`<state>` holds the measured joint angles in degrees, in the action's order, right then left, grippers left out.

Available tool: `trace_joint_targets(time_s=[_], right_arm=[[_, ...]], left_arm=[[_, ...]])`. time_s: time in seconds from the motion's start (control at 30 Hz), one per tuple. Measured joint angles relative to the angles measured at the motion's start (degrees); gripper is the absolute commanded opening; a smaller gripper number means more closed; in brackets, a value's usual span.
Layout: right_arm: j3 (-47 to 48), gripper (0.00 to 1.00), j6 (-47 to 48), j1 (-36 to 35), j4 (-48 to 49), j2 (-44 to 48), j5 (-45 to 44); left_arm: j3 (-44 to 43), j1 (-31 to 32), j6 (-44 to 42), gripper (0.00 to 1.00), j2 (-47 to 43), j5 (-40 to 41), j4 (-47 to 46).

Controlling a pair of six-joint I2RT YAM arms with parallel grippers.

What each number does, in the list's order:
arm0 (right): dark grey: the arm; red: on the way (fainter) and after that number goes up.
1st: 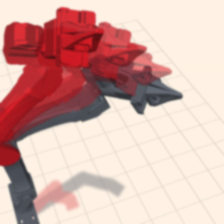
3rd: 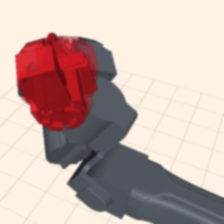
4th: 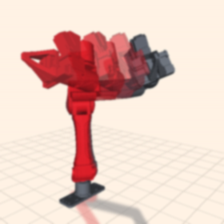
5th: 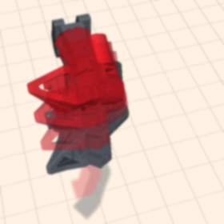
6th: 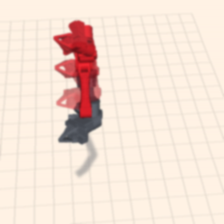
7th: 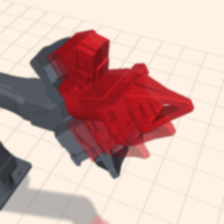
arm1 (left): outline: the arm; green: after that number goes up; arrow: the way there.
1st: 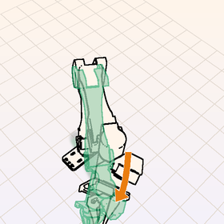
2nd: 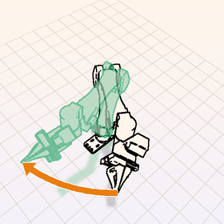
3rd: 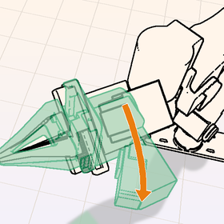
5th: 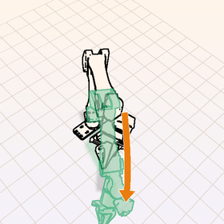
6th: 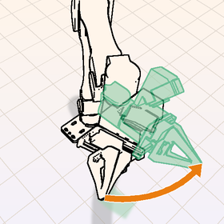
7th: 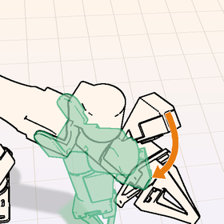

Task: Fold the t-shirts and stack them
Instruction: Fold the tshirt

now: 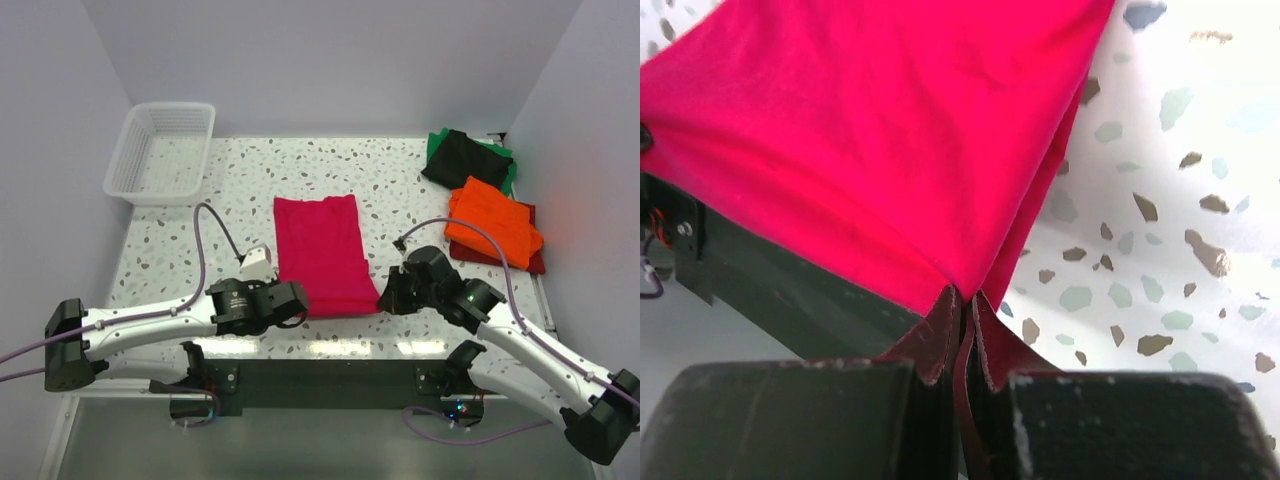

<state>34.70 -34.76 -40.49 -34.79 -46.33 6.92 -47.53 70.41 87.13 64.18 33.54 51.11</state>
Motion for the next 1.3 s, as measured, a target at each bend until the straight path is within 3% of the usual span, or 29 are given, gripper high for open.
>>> trace_joint_targets(time_s=[0.77, 0.93, 1.3], right_arm=[[24.7, 0.0, 8.3, -0.1, -1.2, -20.9, -12.9], [28.6, 0.0, 10.3, 0.5, -0.8, -24.7, -16.5], [34.8, 0.0, 12.8, 2.4, 0.8, -30.3, -19.5]], left_arm=[[-13.2, 1.9, 17.4, 0.0, 5.0, 19.3, 17.1], [-15.9, -2.2, 11.9, 0.0, 8.1, 21.4, 14.0], [-16.4, -16.2, -13.3, 0.0, 9.4, 16.4, -4.9]])
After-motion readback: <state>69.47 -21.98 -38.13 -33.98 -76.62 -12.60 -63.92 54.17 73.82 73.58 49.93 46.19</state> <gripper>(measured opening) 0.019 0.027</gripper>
